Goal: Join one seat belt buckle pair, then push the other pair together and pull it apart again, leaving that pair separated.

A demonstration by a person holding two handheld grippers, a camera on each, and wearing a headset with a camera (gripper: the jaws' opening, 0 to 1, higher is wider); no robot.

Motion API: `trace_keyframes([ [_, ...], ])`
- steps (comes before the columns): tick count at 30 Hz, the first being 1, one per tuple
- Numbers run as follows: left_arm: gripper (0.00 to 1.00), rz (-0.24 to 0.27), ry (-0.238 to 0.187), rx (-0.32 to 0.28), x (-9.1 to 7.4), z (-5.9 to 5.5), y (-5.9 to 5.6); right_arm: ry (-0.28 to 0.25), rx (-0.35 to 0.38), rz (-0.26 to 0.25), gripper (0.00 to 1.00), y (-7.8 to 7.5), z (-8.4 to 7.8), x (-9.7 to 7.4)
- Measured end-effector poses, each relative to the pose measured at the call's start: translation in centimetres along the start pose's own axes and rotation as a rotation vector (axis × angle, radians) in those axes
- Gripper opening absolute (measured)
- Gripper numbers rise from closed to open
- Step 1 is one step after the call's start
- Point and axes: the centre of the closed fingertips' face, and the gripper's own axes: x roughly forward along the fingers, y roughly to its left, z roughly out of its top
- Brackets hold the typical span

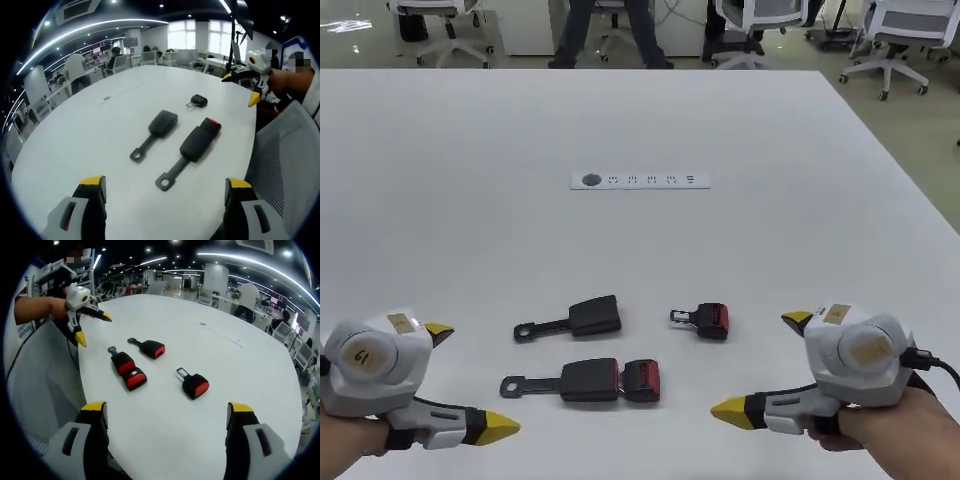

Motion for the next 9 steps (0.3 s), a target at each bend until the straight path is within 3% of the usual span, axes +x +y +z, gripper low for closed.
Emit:
trace_keyframes([
  [5, 1.0, -0.004, -0.001, 0.0, 0.1, -0.18, -0.32, 0.005, -0.012, -0.009, 1.0, -0.23, -0.09, 0.02],
  [9, 1.0, -0.009, -0.026, 0.011, 0.02, 0.25, -0.52, 0.011, -0.019, -0.009, 1.0, -0.25, -0.05, 0.22],
])
